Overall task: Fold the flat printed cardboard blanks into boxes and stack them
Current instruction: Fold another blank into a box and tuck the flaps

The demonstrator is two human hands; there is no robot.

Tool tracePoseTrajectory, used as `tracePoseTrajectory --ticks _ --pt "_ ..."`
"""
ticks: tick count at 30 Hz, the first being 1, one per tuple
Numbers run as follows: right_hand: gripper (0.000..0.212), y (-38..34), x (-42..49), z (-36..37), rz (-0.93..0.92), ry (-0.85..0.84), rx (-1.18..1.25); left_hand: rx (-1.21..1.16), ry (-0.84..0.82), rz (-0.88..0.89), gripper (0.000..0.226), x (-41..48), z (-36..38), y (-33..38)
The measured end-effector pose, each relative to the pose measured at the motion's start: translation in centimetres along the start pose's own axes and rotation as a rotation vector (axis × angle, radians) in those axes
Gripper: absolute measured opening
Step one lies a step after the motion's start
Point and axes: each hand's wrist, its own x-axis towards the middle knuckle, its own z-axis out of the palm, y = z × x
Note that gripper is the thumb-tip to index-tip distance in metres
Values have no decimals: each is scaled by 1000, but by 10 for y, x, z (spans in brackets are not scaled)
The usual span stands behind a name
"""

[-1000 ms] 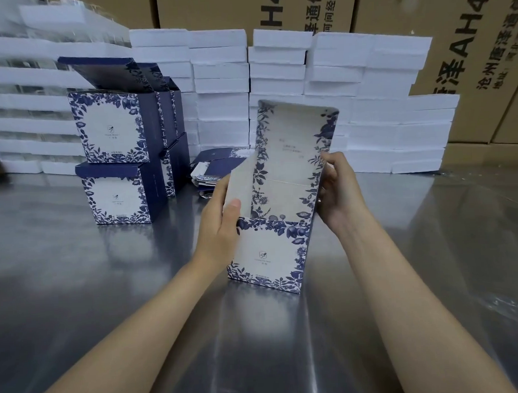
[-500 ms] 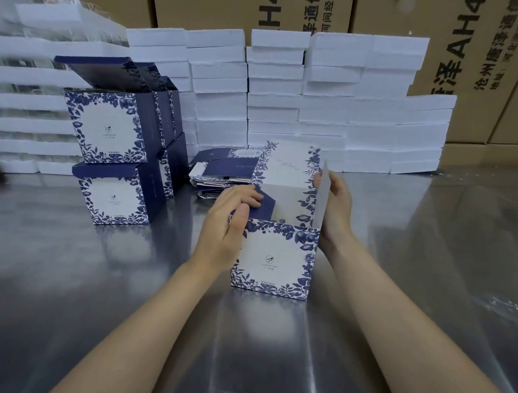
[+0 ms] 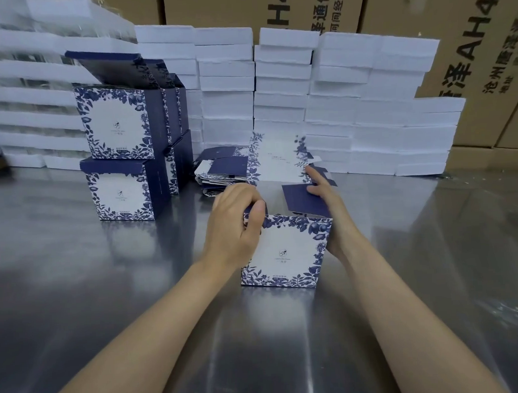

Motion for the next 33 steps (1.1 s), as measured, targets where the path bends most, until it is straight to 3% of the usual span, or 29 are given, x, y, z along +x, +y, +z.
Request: tracePoseTrajectory --ticks 5,9,12,17,21,25,33 --pt "40 -4 2 5 -129 139 -117 -173 -41 55 50 4 -3 -9" --pt "35 3 2 4 -207 161 -92 -239 -36 -5 57 4 -1 -11" --pt "36 8 3 5 -167 140 -111 -272 -33 -63 66 5 -1 -9" --pt "4 0 -3 3 -88 -30 -282 -419 -35 -222 69 8 -4 -5" --pt "17 -9 -7 3 125 -84 -227 -413 -63 -299 64 12 -7 -3" --pt "29 -13 -7 9 97 -5 -292 -365 -84 -295 61 13 -11 -5" --pt "28 -11 -6 8 22 8 -367 -438 -116 -394 50 19 -8 -19"
